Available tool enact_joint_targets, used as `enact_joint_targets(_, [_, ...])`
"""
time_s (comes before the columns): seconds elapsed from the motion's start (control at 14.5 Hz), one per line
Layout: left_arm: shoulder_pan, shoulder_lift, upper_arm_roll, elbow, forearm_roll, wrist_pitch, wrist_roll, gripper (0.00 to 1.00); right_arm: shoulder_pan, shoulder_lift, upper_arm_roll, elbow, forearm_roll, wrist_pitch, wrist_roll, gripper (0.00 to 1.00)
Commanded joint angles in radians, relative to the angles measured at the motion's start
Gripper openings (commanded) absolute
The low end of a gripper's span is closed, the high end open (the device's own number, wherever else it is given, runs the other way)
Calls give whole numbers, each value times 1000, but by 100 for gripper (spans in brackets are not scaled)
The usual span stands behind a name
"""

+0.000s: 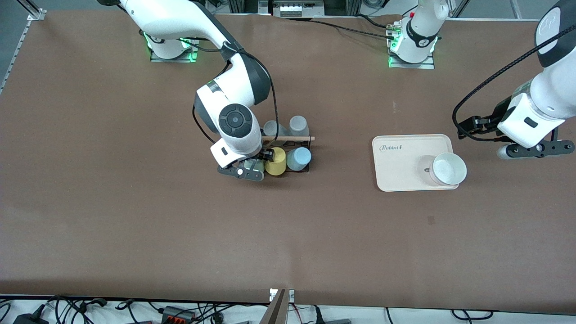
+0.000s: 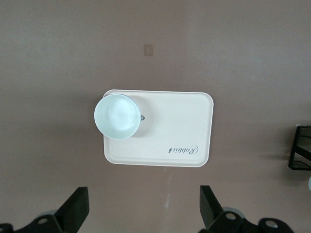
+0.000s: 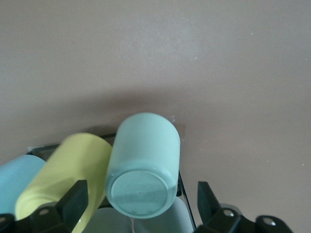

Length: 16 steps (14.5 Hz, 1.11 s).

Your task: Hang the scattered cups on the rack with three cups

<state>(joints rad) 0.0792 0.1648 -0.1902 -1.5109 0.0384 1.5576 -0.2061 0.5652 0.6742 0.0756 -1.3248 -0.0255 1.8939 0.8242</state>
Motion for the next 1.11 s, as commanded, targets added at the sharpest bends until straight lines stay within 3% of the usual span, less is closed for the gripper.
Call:
enact_joint_targets(0.0, [16, -17, -14, -8, 8, 4, 16, 100, -2, -37, -11, 22, -17, -22, -40, 100])
enact_joint_targets(0.14, [16, -17, -14, -8, 8, 2, 16, 100, -33, -85, -26, 22, -10, -56, -137, 100])
enact_joint_targets(0.48, [16, -17, -14, -9, 6, 2, 17, 100, -247, -206, -30, 56, -2, -176, -191, 100])
enact_joint_targets(0.83, [17, -17, -14, -11, -9, 1, 14, 100, -470, -310, -28, 39, -1, -280, -505, 100])
enact_joint_targets(1.04, [17, -19, -14, -12, -9, -1, 8, 100, -553, -401, -28, -31, 1, -299, -621, 100])
